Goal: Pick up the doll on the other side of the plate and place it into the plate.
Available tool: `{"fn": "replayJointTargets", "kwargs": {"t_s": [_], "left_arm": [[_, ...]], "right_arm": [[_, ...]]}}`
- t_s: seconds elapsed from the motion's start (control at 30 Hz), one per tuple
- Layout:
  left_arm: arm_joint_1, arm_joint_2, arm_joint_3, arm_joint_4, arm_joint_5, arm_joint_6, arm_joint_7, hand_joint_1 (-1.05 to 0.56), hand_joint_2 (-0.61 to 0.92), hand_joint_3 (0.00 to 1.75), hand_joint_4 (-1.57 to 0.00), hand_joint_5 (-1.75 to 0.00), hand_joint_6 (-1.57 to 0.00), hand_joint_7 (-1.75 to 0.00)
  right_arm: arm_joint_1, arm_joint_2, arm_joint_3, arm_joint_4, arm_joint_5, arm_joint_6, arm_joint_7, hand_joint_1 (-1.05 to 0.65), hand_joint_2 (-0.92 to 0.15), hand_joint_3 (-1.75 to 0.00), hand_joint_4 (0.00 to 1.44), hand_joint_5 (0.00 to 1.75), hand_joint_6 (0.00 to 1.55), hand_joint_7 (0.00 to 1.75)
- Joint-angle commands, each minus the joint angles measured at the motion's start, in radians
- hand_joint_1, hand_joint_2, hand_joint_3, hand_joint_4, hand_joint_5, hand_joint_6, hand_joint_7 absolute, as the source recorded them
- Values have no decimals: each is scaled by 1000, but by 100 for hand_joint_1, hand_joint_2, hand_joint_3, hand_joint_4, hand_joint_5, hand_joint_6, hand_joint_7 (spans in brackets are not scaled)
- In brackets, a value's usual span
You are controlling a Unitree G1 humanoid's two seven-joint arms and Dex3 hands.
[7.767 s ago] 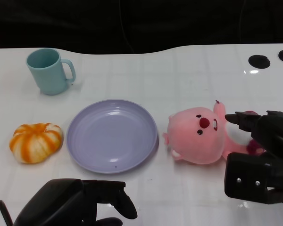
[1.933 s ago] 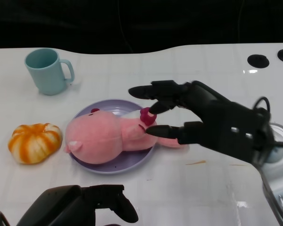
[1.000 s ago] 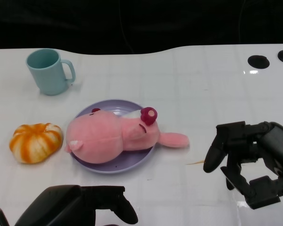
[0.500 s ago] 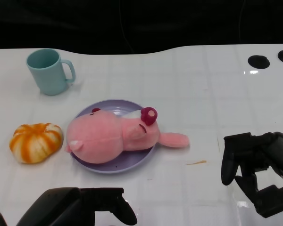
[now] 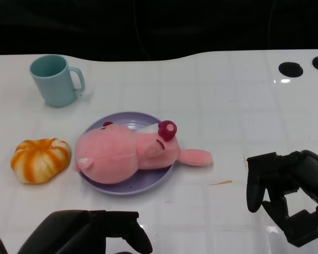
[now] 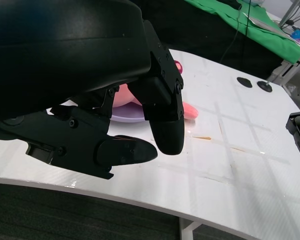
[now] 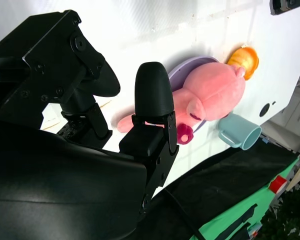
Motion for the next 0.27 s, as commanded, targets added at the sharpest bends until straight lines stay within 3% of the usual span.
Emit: {"fn": "replayJointTargets", "kwargs": {"t_s": [0.03,0.27], "left_arm": [[2,11,-3,-13,7,-32,-2,-23,86,48,-65,-160,-74,-93],[4,13,7,-13,-4,-47,-1,-21,82,55,-67,-159,-75,-93]], "right_arm": [[-8,-20,2,-2,-7,-7,3,7,-27,-148,94,175,83,155],[-20,-22,10,-15,-19,18,2,6,-26,-150,95,175,83,158]]}}
